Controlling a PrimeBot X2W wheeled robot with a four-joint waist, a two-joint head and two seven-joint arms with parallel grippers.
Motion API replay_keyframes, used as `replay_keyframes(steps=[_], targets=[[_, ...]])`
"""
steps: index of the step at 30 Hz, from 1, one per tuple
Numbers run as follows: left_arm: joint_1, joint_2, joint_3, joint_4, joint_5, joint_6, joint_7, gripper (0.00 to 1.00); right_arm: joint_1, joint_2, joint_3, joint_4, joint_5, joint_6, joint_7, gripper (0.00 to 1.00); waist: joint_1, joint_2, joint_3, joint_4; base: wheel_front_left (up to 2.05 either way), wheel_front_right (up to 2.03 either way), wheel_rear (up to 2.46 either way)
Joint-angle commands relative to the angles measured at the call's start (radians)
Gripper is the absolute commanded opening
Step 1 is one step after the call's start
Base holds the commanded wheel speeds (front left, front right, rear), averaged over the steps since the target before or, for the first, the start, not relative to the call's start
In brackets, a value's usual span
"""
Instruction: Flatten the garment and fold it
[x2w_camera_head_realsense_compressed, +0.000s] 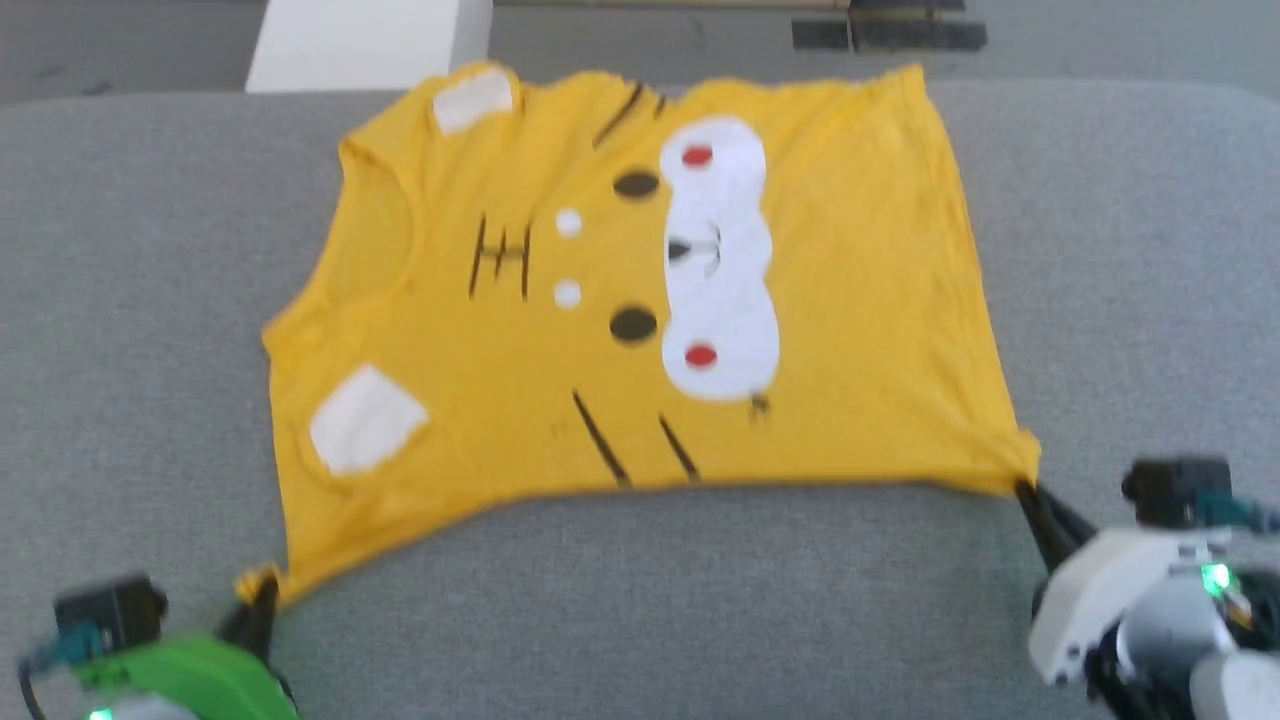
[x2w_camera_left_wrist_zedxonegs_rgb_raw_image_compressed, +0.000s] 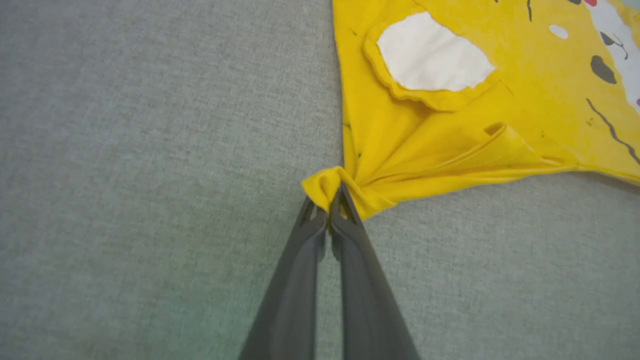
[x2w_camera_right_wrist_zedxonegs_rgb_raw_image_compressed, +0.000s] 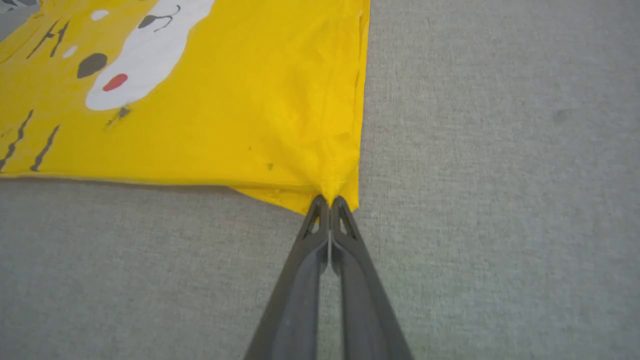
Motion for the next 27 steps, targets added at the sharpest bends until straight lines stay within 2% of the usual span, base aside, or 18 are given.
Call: replay_keyframes(steps=[1,8,11,13,16,20,27], targets=[[0.05,-0.009,0.004,-0.006,-0.006,0.015,-0.01,0.0,0.039,0.017,-0.019,-0.022,-0.018,-0.002,0.003,0.0,0.0002,0.0,-0.046,0.011,0.0,0.0,0.0],[0.179,-0.037,-0.017,-0.025,0.022,0.052,-0.049,0.0,0.217,0.088,-0.093,-0.07,-0.06,-0.002,0.005,0.0,0.0002,0.0,-0.062,0.007,0.0,0.0,0.0],[0.182,-0.031,-0.034,-0.03,0.073,0.057,-0.095,0.0,0.25,0.098,-0.099,-0.079,-0.06,-0.002,-0.055,0.0,0.0002,0.0,-0.065,0.009,0.0,0.0,0.0],[0.159,-0.032,-0.035,-0.037,0.129,0.069,-0.173,0.0,0.256,0.101,-0.088,-0.082,-0.052,-0.002,-0.142,0.0,0.0002,0.0,-0.068,0.012,0.0,0.0,0.0],[0.1,-0.054,-0.043,-0.027,0.231,0.112,-0.315,0.0,0.248,0.102,-0.057,-0.058,-0.049,-0.002,-0.306,0.0,0.0002,0.0,-0.071,0.013,0.0,0.0,0.0],[0.007,-0.082,-0.075,0.004,0.326,0.131,-0.406,0.0,0.201,0.102,-0.017,-0.015,-0.054,-0.002,-0.436,0.0,0.0002,0.0,-0.071,0.008,0.0,0.0,0.0],[-0.197,-0.07,-0.119,0.027,0.44,0.097,-0.427,0.0,0.06,0.102,0.001,0.01,-0.104,-0.002,-0.426,0.0,0.0002,0.0,-0.03,-0.006,0.0,0.0,0.0]])
